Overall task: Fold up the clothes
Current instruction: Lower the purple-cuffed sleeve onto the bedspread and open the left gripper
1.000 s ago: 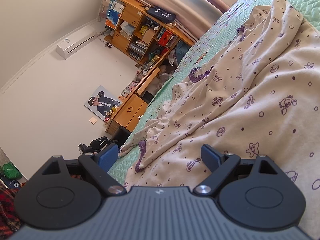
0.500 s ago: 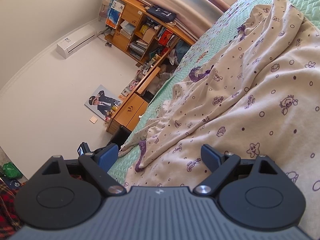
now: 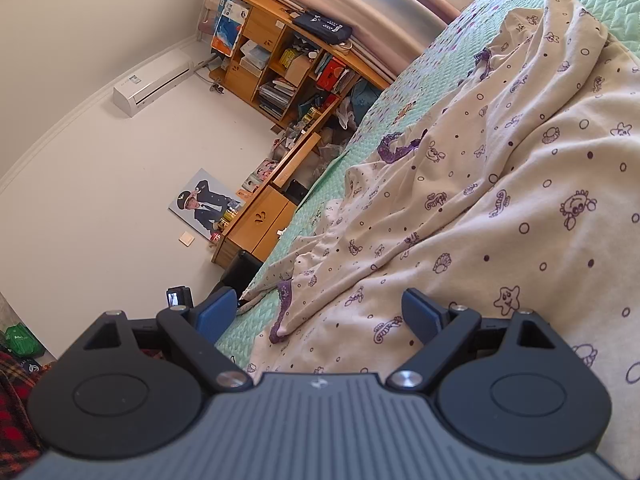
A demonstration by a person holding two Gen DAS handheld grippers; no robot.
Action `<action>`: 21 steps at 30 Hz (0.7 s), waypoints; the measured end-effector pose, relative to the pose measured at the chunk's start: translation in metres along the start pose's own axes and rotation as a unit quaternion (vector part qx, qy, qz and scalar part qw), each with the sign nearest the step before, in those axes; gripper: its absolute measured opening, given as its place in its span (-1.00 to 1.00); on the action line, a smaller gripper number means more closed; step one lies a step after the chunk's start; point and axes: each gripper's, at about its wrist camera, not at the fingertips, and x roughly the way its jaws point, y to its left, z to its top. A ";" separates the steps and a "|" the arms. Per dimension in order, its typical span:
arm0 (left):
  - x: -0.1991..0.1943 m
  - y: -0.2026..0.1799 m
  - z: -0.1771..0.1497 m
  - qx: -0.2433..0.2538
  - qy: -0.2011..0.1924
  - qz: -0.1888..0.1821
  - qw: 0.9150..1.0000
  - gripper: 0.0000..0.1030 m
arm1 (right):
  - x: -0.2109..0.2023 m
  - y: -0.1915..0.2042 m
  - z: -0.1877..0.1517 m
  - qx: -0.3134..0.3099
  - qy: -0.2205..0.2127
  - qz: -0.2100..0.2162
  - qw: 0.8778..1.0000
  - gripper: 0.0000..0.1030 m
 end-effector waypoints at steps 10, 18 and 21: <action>0.007 0.002 0.006 -0.003 0.023 -0.031 0.999 0.04 | -0.001 -0.002 0.001 0.001 0.000 0.003 1.000 0.75; 0.011 -0.002 0.007 0.005 0.036 -0.049 0.998 -0.26 | -0.001 -0.002 0.001 0.003 -0.001 0.006 1.000 0.75; 0.012 -0.002 0.008 0.006 0.040 -0.054 0.998 -0.33 | -0.001 -0.002 0.002 0.003 -0.001 0.006 1.000 0.75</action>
